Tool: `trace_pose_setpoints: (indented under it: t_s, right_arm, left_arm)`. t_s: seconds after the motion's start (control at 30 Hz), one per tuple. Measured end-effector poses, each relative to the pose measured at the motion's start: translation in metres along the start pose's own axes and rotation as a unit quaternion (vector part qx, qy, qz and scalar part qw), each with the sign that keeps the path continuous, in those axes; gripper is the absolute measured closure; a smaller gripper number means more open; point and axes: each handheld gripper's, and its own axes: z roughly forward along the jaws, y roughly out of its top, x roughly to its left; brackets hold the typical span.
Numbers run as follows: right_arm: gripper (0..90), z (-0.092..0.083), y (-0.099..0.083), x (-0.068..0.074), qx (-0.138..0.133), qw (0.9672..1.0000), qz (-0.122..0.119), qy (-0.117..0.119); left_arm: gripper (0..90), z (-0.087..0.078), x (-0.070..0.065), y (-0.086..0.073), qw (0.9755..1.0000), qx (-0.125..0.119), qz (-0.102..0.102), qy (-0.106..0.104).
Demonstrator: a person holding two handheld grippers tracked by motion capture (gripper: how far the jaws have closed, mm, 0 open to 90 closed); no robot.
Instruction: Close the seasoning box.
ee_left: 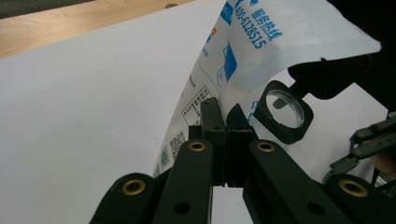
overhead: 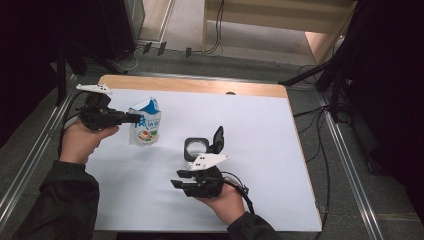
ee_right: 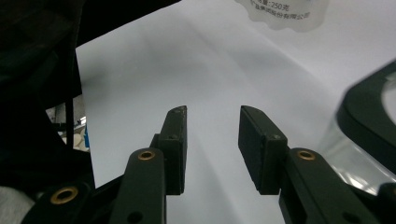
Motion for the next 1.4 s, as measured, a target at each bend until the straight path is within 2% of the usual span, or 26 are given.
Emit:
trace_pose_setpoints:
  t_s: [0.27,0.4,0.6,0.67,0.8,0.9,1.1,1.23,1.4]
  right_arm:
    - [64.3,0.032,0.011,0.003,0.011,0.9999,-0.003,0.009]
    - [60.7,0.043,0.015,0.0,0.011,0.9999,0.0,0.009]
    - [60.5,0.059,0.017,-0.004,0.011,0.9999,0.007,-0.008]
    - [61.0,0.065,0.017,-0.004,0.012,0.9995,0.018,-0.025]
    - [60.8,0.075,0.017,-0.001,0.012,0.9993,0.01,-0.035]
    - [60.5,0.078,0.017,-0.002,0.009,0.9993,0.01,-0.036]
    - [60.4,0.081,0.019,-0.005,-0.002,0.9992,0.018,-0.036]
    - [58.6,0.083,0.021,-0.005,-0.007,0.9991,0.023,-0.034]
    - [58.5,0.084,0.023,-0.004,-0.018,0.999,0.021,-0.036]
  left_arm:
    - [90.0,-0.007,-0.01,-0.003,1.0,-0.004,0.001,0.002]
    - [90.0,-0.012,-0.015,-0.003,1.0,-0.009,-0.001,0.001]
    - [90.0,-0.021,-0.027,-0.003,0.9999,-0.011,0.008,0.001]
    - [90.0,-0.023,-0.032,-0.004,0.9999,-0.013,0.009,0.003]
    - [90.0,-0.027,-0.038,-0.005,0.9999,-0.011,0.013,-0.001]
    - [90.0,-0.029,-0.043,-0.007,0.9999,-0.007,0.012,-0.007]
    - [90.0,-0.035,-0.059,-0.007,0.9997,-0.004,0.021,-0.015]
    - [90.0,-0.039,-0.068,-0.008,0.9992,-0.003,0.028,-0.027]
    - [90.0,-0.043,-0.078,-0.008,0.9988,0.0,0.026,-0.041]
